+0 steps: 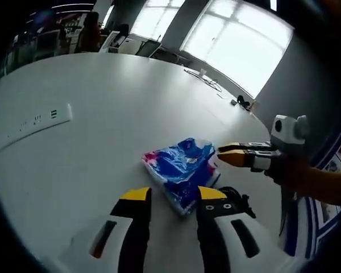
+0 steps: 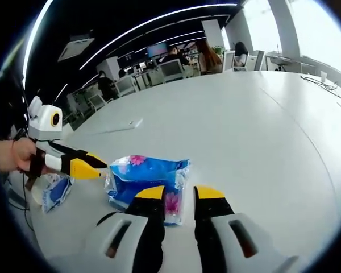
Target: Arrange the tabletop items into an orderly group along one side of the table until the central work area is clear of visible clutter.
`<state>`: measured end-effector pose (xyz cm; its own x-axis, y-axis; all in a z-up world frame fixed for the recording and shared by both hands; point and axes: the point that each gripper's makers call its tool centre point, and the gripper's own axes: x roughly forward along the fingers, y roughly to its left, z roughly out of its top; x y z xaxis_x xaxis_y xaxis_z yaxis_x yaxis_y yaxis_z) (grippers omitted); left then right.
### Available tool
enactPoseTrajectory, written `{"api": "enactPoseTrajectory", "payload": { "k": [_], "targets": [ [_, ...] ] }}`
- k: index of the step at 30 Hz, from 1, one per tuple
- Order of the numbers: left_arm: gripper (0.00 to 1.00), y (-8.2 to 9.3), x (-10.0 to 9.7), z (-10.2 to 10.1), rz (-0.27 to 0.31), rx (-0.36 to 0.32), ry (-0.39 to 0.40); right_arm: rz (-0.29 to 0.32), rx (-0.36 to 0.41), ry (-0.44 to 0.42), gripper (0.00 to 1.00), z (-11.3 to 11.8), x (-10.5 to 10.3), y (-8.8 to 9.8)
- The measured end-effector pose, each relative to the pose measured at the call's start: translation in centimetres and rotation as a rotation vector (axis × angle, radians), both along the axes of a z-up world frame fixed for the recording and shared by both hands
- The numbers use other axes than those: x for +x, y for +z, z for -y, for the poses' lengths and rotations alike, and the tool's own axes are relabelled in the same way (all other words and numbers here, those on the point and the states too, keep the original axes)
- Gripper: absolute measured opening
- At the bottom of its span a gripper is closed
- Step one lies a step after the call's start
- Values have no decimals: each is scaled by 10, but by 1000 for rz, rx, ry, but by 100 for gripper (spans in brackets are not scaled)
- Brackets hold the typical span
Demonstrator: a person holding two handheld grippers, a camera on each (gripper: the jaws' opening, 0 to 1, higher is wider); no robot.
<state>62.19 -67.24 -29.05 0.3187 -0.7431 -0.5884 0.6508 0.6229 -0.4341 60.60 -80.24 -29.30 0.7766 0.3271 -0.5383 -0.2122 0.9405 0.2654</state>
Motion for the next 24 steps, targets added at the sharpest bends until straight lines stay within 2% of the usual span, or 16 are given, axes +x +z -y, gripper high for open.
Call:
{"api": "enactPoseTrajectory", "payload": {
  "k": [8, 12, 24],
  "targets": [
    [40, 14, 0, -7, 36, -8, -3, 22, 1, 5, 20, -2, -1, 15],
    [42, 19, -2, -12, 43, -7, 1, 31, 4, 10, 24, -5, -3, 22],
    [49, 43, -5, -35, 71, -26, 50, 44, 2, 33, 27, -15, -11, 37]
  ]
}}
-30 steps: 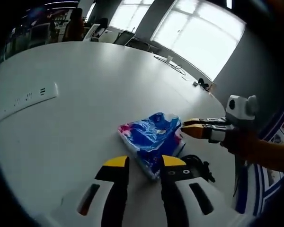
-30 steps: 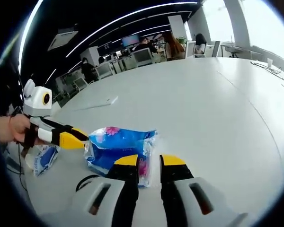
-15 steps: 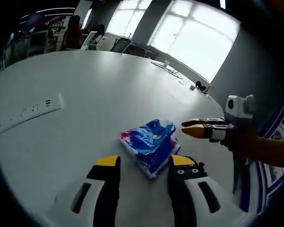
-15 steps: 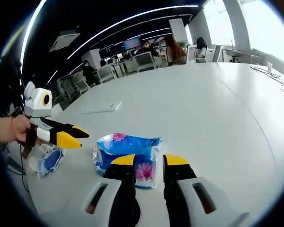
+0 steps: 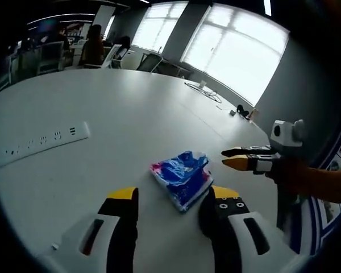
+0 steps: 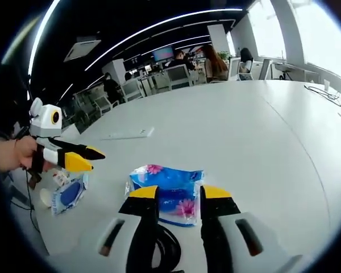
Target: Arrange the tabletop items into an orderly group along one side of the table until the central work area is clear of visible clutter.
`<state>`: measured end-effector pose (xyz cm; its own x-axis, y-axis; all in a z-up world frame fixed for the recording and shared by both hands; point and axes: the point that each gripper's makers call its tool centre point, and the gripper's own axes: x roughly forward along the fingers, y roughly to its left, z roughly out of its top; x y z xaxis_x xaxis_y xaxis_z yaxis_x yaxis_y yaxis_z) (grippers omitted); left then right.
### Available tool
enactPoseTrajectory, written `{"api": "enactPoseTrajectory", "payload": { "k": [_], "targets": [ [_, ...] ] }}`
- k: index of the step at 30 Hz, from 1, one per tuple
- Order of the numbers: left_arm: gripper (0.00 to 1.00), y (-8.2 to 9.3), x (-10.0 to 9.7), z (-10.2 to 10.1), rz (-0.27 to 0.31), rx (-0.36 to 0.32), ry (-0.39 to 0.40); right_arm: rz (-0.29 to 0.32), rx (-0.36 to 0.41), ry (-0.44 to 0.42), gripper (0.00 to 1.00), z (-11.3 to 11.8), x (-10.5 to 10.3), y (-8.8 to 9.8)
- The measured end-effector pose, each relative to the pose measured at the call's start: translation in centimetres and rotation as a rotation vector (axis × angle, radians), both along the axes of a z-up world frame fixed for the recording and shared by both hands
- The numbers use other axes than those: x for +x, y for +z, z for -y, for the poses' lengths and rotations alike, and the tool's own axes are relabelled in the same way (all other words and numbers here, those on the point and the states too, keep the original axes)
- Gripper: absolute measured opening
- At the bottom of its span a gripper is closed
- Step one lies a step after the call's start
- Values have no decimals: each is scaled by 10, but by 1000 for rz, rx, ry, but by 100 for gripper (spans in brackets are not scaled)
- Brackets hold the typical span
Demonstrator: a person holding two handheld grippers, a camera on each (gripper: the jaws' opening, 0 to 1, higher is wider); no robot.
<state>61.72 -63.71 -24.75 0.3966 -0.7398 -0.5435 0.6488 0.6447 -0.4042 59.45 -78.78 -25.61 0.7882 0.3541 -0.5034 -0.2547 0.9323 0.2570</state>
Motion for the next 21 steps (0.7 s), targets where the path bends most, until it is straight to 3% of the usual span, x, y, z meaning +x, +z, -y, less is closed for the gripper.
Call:
{"api": "enactPoseTrajectory", "payload": {
  "k": [9, 21],
  "targets": [
    [56, 12, -5, -14, 20, -2, 19, 12, 2, 11, 30, -4, -4, 10],
    [61, 33, -15, -49, 41, -15, 65, 34, -4, 60, 36, -21, -11, 28]
  ]
}}
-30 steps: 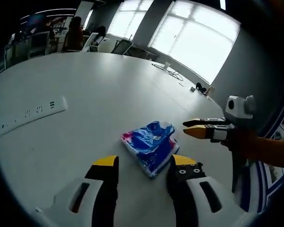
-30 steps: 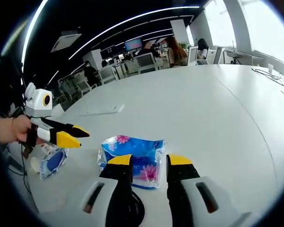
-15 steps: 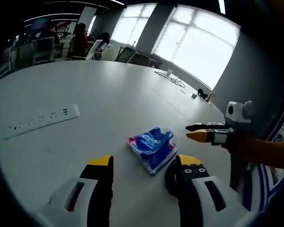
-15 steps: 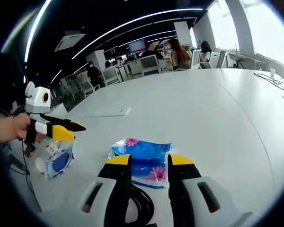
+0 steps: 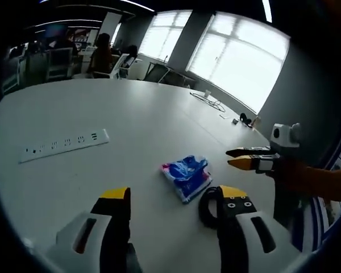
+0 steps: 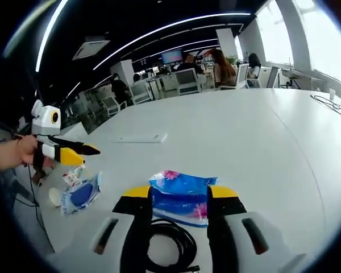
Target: Arrange the tabletop items into an orderly group along one side of the table until the central work area is clear of visible clutter.
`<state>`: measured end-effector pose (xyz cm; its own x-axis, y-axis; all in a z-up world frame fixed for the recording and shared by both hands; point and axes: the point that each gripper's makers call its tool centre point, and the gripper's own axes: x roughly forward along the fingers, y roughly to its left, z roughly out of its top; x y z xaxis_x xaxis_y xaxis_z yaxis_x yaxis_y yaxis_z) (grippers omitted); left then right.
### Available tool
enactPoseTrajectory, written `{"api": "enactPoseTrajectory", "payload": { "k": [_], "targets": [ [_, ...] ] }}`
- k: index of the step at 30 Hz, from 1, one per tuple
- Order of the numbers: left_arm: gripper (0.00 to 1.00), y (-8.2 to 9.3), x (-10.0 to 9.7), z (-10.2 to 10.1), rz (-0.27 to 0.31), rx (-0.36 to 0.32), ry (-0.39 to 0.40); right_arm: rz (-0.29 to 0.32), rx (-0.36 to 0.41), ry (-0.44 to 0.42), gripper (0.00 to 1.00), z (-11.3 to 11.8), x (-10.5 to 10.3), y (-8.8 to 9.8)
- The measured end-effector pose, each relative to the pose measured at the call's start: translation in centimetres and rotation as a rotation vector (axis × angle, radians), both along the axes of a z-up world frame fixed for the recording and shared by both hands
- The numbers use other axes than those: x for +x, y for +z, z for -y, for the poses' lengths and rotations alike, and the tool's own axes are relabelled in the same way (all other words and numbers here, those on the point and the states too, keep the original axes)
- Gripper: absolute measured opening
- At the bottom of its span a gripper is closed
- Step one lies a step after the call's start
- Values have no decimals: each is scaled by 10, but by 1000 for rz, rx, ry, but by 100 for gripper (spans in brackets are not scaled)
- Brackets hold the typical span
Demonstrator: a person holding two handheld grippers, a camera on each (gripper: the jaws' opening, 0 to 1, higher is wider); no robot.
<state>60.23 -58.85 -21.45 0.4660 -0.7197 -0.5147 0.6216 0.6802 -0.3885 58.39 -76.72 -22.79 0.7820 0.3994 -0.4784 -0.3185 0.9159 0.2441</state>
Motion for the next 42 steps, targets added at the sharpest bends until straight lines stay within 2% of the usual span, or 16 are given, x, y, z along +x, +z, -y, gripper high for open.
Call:
{"api": "enactPoseTrajectory", "payload": {
  "k": [16, 30, 42],
  "targets": [
    [66, 19, -13, -49, 33, -5, 75, 19, 3, 81, 38, -40, -3, 17],
    [66, 34, -32, -114, 56, -2, 186, 25, 4, 181, 38, -86, -9, 22],
    [66, 36, -55, -162, 55, 9, 281, 19, 8, 258, 38, -126, -13, 19]
  ]
}}
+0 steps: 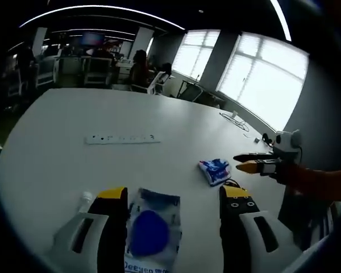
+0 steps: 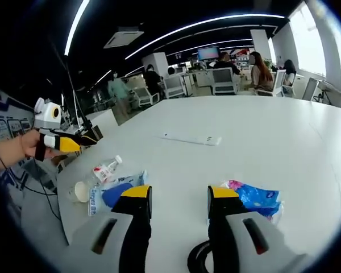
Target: Arrange the tabletop items into an orderly group along one side of the table until the central work area is clear of visible clutter.
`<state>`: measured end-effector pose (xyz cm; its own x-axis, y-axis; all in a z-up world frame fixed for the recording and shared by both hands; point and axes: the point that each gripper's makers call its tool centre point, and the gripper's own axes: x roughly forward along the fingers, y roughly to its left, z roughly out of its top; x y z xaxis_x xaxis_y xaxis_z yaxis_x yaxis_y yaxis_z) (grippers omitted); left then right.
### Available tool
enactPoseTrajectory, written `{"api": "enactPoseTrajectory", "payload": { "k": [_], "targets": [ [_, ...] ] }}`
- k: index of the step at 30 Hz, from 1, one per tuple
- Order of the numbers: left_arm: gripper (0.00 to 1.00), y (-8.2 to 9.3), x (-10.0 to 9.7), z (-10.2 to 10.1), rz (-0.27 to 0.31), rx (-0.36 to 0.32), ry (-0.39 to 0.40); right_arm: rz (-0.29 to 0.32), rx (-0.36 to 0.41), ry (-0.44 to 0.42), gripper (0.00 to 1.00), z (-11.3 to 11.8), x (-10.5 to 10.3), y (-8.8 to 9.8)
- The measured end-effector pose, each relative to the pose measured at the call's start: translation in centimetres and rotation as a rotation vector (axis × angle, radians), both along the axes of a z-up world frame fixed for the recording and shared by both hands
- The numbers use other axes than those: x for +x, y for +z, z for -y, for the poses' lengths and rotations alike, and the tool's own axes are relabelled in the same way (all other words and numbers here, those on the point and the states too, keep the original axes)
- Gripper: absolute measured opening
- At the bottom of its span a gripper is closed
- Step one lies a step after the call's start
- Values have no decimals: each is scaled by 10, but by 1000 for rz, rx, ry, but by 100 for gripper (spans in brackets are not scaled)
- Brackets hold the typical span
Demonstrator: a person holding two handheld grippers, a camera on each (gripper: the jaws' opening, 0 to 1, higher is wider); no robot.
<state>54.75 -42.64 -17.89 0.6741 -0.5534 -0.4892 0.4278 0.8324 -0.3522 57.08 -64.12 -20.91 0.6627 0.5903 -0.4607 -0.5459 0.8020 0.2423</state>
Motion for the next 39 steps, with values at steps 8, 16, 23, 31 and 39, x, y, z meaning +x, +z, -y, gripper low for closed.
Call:
{"api": "enactPoseTrajectory", "payload": {
  "k": [8, 16, 23, 31, 39],
  "targets": [
    [66, 3, -17, -29, 1, 1, 55, -4, -4, 52, 38, -24, -2, 0],
    [67, 4, -35, -55, 0, 1, 94, -3, -19, 122, 42, -50, -7, -1],
    [67, 7, -51, -78, 4, 4, 142, -19, -64, 225, 49, -74, -20, -10],
    [66, 9, -70, -99, 14, 11, 185, -51, -93, 322, 57, -96, -28, -20],
    [67, 5, -87, -117, 3, -6, 238, -77, -132, 384, 57, -114, -28, -32]
  ]
}}
